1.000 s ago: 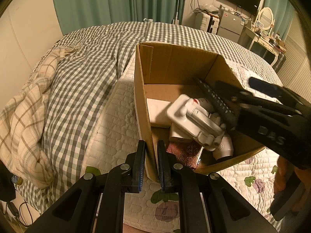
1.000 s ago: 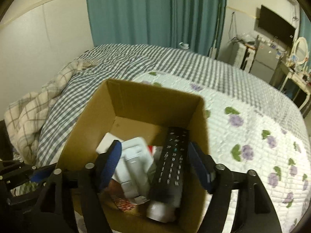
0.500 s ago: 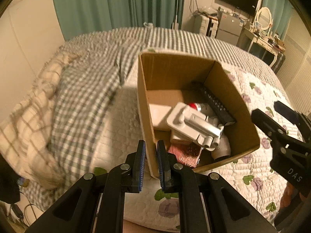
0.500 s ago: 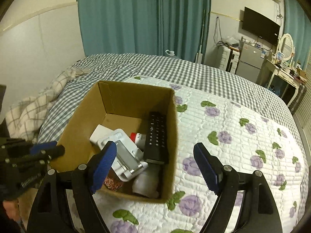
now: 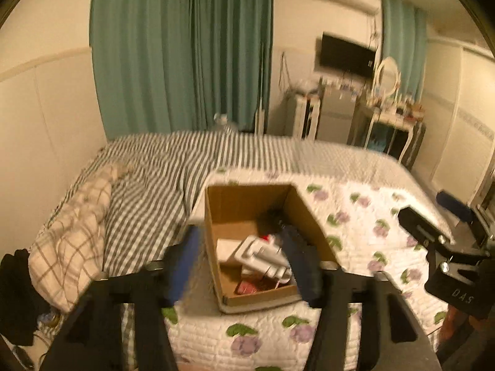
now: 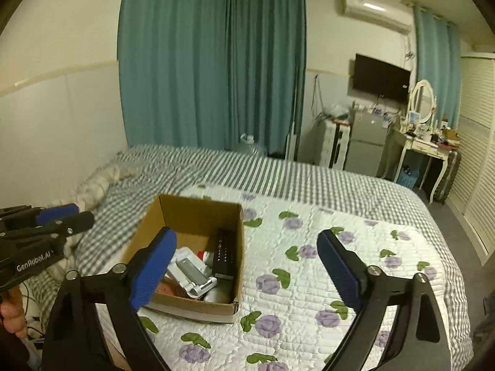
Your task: Organize rigid objects
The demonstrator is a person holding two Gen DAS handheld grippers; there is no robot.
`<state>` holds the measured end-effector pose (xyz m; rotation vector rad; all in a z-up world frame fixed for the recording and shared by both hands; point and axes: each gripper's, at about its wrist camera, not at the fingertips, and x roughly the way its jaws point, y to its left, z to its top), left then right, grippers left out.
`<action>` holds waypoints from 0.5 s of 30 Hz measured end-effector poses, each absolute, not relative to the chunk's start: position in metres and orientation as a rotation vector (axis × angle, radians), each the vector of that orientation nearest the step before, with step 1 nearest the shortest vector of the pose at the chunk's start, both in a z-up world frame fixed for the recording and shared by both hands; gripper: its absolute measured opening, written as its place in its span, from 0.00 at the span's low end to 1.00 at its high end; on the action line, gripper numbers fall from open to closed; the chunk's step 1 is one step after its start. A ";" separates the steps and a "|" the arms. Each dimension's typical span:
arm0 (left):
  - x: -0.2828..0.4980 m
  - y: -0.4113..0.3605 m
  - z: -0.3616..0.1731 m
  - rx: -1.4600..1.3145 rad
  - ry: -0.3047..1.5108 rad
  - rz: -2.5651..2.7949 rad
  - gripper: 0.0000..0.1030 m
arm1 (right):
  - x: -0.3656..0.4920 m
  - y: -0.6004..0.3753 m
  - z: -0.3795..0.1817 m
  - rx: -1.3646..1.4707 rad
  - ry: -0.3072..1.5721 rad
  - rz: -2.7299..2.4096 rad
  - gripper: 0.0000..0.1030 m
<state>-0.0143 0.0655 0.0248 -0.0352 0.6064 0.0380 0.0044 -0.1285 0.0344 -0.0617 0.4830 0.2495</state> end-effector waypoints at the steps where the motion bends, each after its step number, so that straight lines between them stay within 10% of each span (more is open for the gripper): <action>1: -0.020 0.065 0.029 -0.042 0.575 0.032 0.61 | -0.002 -0.132 0.037 -0.048 0.471 0.245 0.98; 4: -0.031 0.062 0.035 -0.045 0.517 0.029 0.75 | -0.014 -0.141 0.041 -0.030 0.451 0.244 1.00; 15: -0.059 0.040 0.039 0.038 0.437 0.029 0.80 | -0.037 -0.159 0.050 0.026 0.404 0.221 1.00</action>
